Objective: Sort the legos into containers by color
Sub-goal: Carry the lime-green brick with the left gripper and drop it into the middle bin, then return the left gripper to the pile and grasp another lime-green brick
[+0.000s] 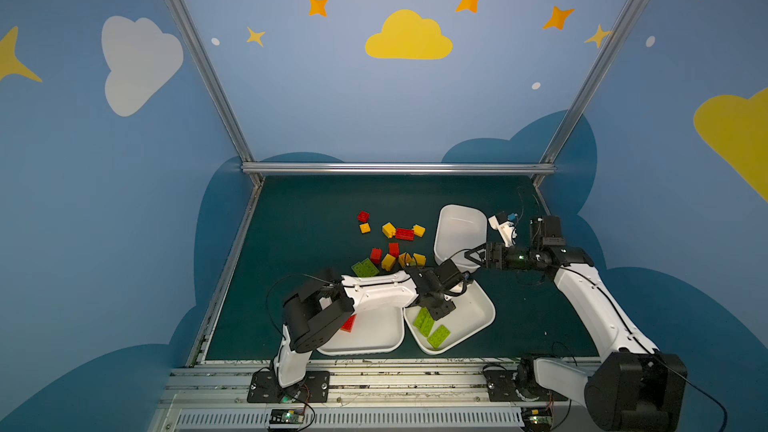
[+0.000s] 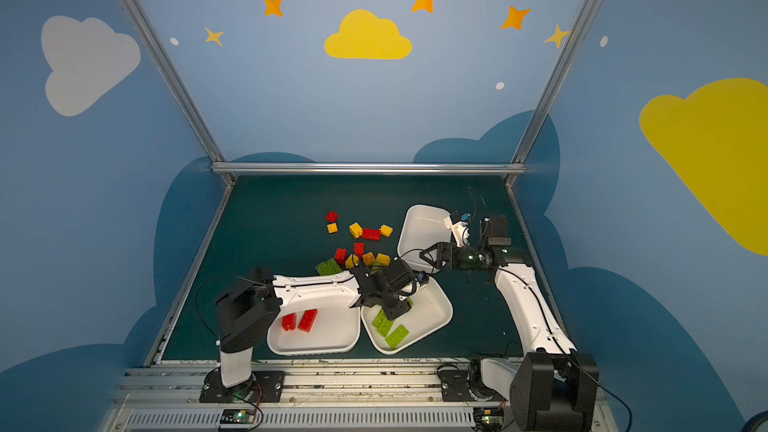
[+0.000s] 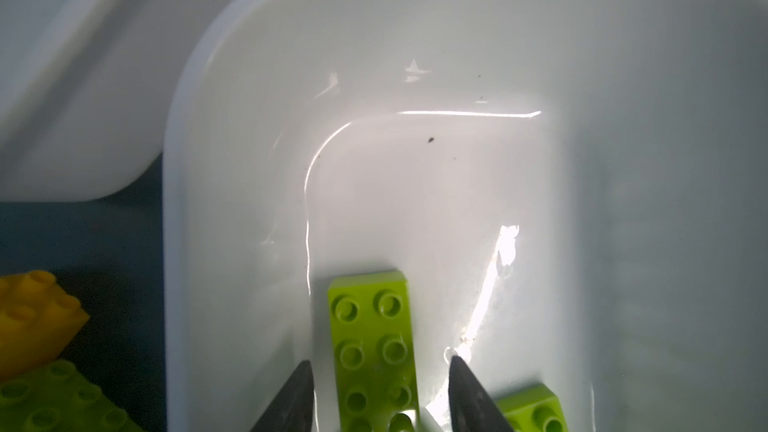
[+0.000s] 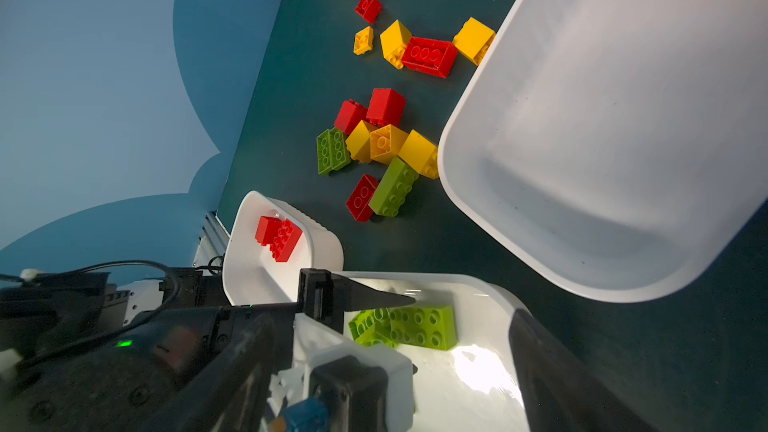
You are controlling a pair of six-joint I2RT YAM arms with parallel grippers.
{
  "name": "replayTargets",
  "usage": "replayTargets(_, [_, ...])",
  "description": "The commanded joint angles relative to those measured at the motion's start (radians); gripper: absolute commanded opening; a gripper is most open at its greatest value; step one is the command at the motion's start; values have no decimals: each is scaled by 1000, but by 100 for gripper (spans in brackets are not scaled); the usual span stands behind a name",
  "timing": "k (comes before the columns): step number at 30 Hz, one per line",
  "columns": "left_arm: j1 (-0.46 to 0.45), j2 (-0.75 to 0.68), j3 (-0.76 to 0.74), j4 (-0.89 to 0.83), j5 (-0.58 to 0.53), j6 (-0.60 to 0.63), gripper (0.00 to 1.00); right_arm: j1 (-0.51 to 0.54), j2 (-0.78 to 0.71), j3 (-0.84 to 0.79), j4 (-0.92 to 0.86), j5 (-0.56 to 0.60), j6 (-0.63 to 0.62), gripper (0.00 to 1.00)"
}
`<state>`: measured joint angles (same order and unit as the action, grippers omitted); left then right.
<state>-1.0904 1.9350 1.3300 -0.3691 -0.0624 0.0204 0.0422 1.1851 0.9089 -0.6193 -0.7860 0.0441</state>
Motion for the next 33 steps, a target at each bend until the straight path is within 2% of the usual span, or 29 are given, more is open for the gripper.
replayTargets(1, [3, -76, 36, -80, 17, -32, 60, -4, 7, 24, -27, -7, -18, 87])
replayTargets(6, [9, -173, 62, -204, 14, -114, 70, -4, 7, 27, -22, -23, -14, 86])
replayTargets(9, [49, -236, 49, -272, 10, -178, 74, -2, 5, 31, -20, -30, -13, 87])
replayTargets(13, [159, -328, 2, -333, 18, -287, 75, 2, 2, 38, -25, -38, -13, 86])
replayTargets(18, [324, -401, -65, -393, -35, -447, 75, 17, 0, 39, -26, -45, -11, 86])
replayTargets(23, [442, -383, -95, -461, -100, -617, 74, 28, 4, 38, -21, -44, -7, 86])
replayTargets(27, [502, -329, -122, -472, -95, -778, 75, 36, 8, 35, -16, -44, -3, 86])
replayTargets(30, [511, -295, -144, -442, -87, -840, 73, 41, 8, 30, -12, -42, 0, 86])
replayTargets(33, [515, -261, -162, -389, -44, -832, 70, 41, 9, 22, -5, -42, 2, 86])
